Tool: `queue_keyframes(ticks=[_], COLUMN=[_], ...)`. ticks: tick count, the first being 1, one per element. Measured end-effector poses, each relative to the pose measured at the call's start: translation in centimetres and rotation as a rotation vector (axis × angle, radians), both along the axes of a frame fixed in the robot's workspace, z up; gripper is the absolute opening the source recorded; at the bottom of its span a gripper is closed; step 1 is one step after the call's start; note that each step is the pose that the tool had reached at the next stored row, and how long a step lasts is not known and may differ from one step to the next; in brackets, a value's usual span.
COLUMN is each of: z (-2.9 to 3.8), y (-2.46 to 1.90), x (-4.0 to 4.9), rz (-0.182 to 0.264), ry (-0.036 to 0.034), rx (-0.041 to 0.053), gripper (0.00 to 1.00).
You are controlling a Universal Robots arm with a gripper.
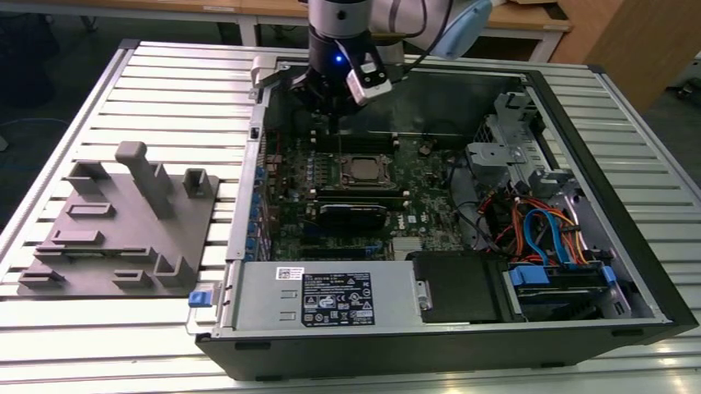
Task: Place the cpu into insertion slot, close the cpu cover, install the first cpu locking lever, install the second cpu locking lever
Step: 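Install the first cpu locking lever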
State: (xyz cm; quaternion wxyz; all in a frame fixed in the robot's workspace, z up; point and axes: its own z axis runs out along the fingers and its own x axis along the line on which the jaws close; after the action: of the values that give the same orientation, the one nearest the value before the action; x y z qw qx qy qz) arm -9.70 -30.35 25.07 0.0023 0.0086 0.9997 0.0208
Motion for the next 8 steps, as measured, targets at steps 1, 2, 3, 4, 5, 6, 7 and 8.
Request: queue_keyframes(ticks=[1, 2, 3, 4, 5, 6, 7, 8], z=[0.00, 0.00, 0.00, 0.00, 0.00, 0.00, 0.00, 0.00], y=[0.02, 0.04, 0.06, 0.08, 0.10, 0.13, 0.14, 0.16], x=[0.05, 0.10, 0.15, 0.20, 0.25, 0.31, 0.36, 0.41], rz=[0.000, 0.000, 0.000, 0.000, 0.000, 0.000, 0.000, 0.000], ry=[0.0000, 0.0000, 0.0000, 0.0000, 0.0000, 0.0000, 0.0000, 0.0000], rx=[0.0000, -0.0001, -0.0001, -0.0002, -0.0002, -0.0002, -0.0002, -0.0002], gripper=[0.10, 0.10, 0.10, 0.10, 0.10, 0.10, 0.10, 0.10])
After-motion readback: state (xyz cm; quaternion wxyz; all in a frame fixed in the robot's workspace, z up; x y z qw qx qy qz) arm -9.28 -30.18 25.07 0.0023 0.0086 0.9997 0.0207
